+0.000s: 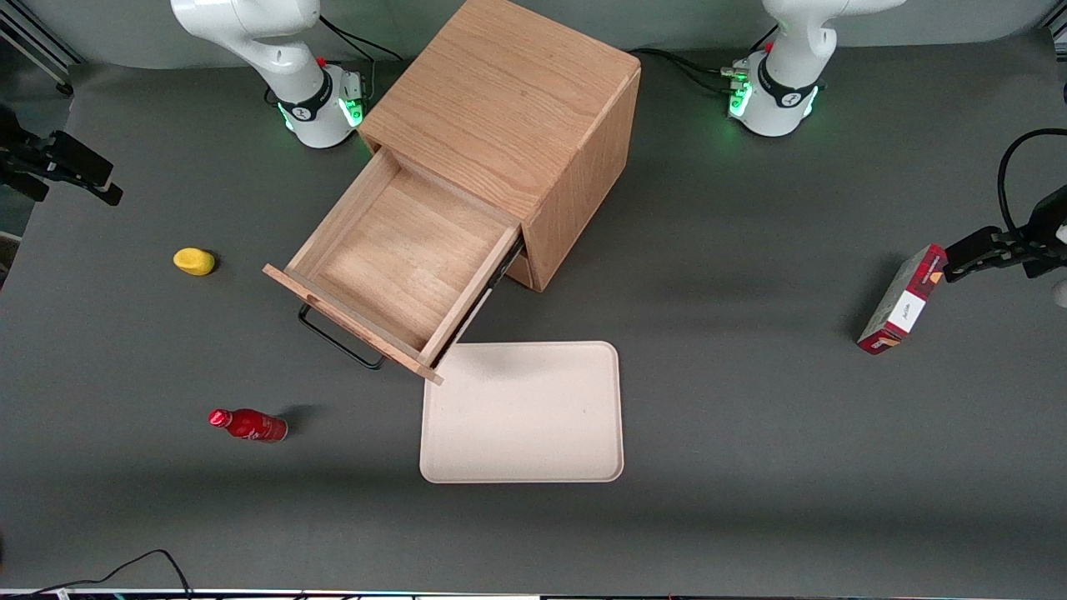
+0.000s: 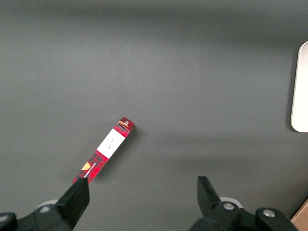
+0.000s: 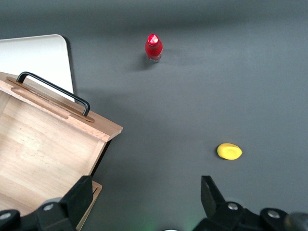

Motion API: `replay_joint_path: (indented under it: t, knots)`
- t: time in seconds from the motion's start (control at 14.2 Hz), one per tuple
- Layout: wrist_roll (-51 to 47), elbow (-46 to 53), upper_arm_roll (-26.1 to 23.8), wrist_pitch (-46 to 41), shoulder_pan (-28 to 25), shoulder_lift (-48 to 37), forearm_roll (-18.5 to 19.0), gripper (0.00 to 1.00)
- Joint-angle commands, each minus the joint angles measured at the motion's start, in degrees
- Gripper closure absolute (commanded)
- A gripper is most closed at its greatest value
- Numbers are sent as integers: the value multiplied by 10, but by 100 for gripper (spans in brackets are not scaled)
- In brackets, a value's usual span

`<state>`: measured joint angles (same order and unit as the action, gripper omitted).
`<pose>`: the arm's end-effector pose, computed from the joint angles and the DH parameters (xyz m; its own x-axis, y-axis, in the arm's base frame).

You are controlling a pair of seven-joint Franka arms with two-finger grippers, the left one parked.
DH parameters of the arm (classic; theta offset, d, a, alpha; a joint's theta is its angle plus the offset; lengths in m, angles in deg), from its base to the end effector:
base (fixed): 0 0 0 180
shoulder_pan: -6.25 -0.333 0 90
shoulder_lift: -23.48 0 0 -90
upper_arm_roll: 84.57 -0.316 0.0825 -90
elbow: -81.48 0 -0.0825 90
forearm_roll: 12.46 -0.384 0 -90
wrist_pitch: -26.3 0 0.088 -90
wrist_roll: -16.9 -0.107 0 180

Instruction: Close top drawer

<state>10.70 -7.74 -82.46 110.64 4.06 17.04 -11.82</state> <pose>0.5080 -0.0019 0.6818 0.9938 -0.1076 0.0277 -0.1077 -0.9942 0.0040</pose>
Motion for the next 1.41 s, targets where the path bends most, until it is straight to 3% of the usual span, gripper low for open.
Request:
replay_joint_path:
  t: [0.0,0.99,1.34]
  knots:
    - [0,17,-1,-29,3,5,7,0]
    - [34,38,-4,-44,-2,26,6,0]
    - [67,253,-57,-94,-4,181,6,0]
